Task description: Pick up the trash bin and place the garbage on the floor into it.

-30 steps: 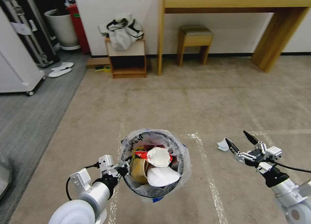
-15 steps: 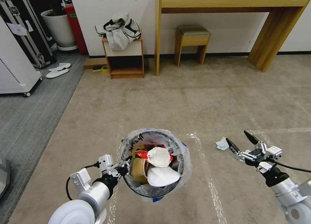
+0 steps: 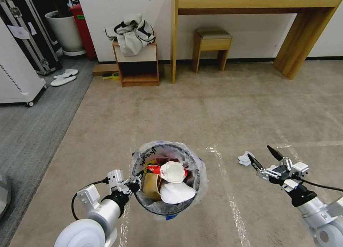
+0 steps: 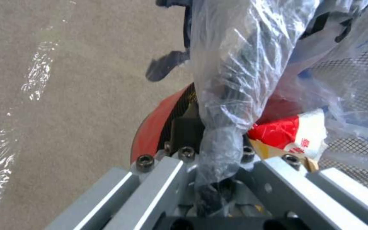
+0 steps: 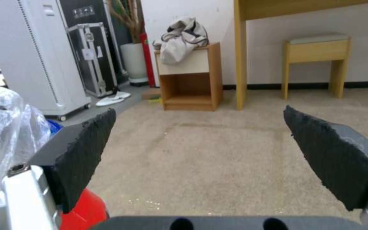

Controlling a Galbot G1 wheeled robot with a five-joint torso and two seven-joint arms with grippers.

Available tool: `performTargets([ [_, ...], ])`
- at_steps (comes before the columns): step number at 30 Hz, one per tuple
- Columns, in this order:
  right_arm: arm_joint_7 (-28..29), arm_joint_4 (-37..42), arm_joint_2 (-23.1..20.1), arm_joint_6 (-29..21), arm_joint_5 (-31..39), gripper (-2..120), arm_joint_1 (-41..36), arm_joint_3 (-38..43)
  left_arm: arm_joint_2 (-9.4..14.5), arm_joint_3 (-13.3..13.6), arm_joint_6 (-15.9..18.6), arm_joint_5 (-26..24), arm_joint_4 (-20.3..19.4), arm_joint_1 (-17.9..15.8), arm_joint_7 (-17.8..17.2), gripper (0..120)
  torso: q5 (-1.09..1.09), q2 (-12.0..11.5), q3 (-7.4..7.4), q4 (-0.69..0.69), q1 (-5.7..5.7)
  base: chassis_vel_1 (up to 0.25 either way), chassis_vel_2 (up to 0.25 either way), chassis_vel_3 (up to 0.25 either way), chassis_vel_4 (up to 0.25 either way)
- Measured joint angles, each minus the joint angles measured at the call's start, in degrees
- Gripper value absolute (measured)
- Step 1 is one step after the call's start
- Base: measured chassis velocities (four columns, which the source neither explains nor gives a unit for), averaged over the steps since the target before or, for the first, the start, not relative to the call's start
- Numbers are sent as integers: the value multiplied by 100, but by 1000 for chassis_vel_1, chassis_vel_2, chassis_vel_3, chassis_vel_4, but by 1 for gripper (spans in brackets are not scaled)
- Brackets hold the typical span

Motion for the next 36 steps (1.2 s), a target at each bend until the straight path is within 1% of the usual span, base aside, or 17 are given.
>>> performTargets([
  [12, 7, -105, -19, 15, 22, 100, -1, 141, 35, -2, -13, 3, 4, -5, 23, 1, 0, 0, 0, 0, 1, 0, 0, 0, 0],
  [16, -6, -151, -76, 58, 40, 100, 0, 205, 25, -7, 93, 110, 4, -5, 91, 1, 0, 0, 0, 0, 0, 0, 0, 0, 0],
  [22, -6, -153, -20, 71, 49, 100, 26, 211, 5, -6, 225, 301, 3, -6, 97, 1, 1, 0, 0, 1, 1, 0, 0, 0, 0],
  [24, -6, -153, 6, 79, 43, 100, 22, 212, -8, -4, 220, 301, 4, -8, 96, 1, 0, 0, 0, 1, 0, 0, 0, 0, 0],
  [26, -8, -155, 39, 90, 36, 100, 5, 219, -25, -4, 132, 283, 11, -11, 81, 1, 0, 0, 0, 0, 0, -15, -11, -25, -12],
  [31, -8, -164, 54, 103, 15, 100, -3, 223, -4, -18, 72, 240, 11, -20, 75, 1, 0, 0, 0, -2, 0, -11, -11, -20, -11],
  [36, -8, -168, 44, 108, 14, 100, 31, 214, 17, -35, 26, 241, 15, -45, 80, 1, 0, 0, 0, 1, 0, 0, 0, 0, 0],
])
